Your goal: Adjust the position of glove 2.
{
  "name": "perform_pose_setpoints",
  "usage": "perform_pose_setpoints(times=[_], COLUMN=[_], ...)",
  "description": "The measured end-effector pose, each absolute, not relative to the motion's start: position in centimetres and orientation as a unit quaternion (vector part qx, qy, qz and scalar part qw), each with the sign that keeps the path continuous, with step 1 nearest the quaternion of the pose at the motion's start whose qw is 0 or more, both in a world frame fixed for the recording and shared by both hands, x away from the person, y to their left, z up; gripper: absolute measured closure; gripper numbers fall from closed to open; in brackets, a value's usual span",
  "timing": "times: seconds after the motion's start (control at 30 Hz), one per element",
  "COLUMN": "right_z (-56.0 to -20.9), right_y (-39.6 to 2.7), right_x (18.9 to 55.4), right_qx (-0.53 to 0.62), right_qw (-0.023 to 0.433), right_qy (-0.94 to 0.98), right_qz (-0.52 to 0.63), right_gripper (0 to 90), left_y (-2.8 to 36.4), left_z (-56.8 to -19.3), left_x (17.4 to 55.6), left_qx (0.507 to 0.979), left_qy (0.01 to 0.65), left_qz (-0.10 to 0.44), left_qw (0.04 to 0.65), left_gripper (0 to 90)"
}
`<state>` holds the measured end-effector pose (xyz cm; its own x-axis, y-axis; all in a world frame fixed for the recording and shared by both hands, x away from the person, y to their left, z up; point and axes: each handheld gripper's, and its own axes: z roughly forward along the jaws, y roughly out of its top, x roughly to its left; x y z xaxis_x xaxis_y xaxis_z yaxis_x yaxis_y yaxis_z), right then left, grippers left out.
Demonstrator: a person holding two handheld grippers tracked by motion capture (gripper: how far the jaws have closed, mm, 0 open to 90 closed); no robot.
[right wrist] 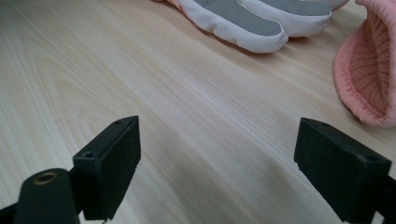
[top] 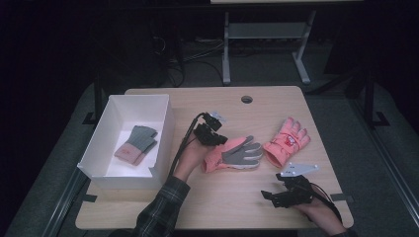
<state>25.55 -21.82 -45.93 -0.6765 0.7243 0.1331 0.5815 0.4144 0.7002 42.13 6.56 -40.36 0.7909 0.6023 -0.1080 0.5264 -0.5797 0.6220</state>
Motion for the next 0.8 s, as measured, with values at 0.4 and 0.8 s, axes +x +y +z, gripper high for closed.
perform_pose_setpoints(times=[0.4, 0.8], right_z=[-46.0, -46.0], right_y=[-22.2, -22.0], right_x=[25.7, 25.6], right_qx=[0.394, 0.394], right_qw=[0.094, 0.096], right_qy=[0.833, 0.834], right_qz=[0.378, 0.375], right_gripper=[14.3, 14.3], left_y=[8.0, 9.1], left_z=[-43.4, -42.6], left_x=[44.3, 40.8], left_qx=[0.893, 0.907], left_qy=[0.351, 0.315], left_qz=[0.025, -0.002], left_qw=[0.281, 0.281], left_gripper=[89.7, 89.7])
